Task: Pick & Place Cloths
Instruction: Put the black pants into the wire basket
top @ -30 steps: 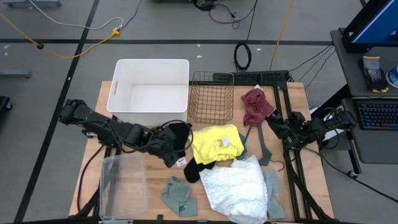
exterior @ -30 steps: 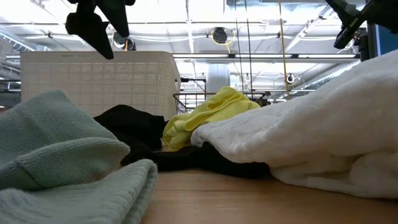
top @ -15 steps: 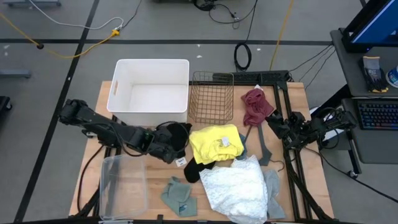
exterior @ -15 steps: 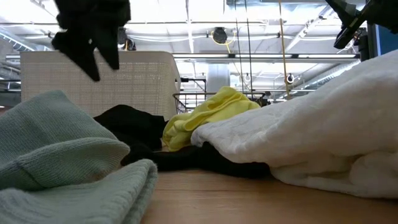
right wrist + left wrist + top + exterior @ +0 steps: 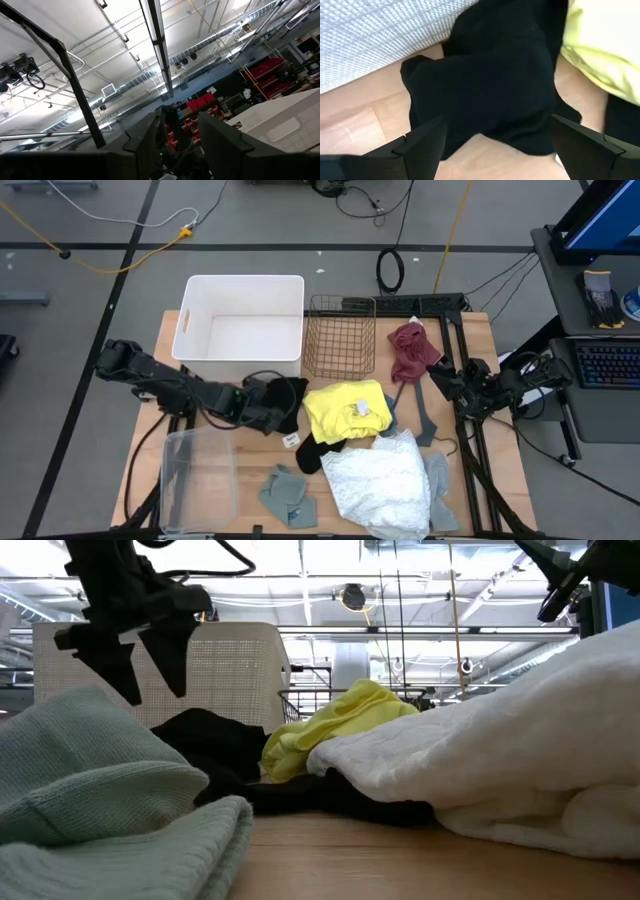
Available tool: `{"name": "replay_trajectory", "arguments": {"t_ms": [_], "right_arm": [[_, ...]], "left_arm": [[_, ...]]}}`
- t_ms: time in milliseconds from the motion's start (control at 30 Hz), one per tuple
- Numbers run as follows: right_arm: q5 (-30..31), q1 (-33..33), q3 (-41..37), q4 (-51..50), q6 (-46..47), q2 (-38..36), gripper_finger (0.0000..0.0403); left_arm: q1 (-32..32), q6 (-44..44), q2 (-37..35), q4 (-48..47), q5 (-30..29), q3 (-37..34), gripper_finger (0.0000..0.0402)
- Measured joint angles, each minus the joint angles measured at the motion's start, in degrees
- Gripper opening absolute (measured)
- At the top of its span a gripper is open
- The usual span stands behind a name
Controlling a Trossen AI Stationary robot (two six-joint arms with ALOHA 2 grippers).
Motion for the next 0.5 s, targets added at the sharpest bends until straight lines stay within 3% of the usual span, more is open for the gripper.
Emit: {"name": "replay_trajectory", "arguments": {"t_ms": [267, 500], "right_arm": [[-0.13, 0.00, 0.01, 0.01, 0.59, 0.00, 0.0141], [-0.13, 0.00, 0.01, 0.00, 0.44, 0.00, 0.0141]], "left_arm": [[2.94, -1.55, 0.00, 0.75, 0.35, -3.41, 0.0347], [4.44, -1.49, 0.00, 8.66, 0.59, -8.55, 0.0347]]}}
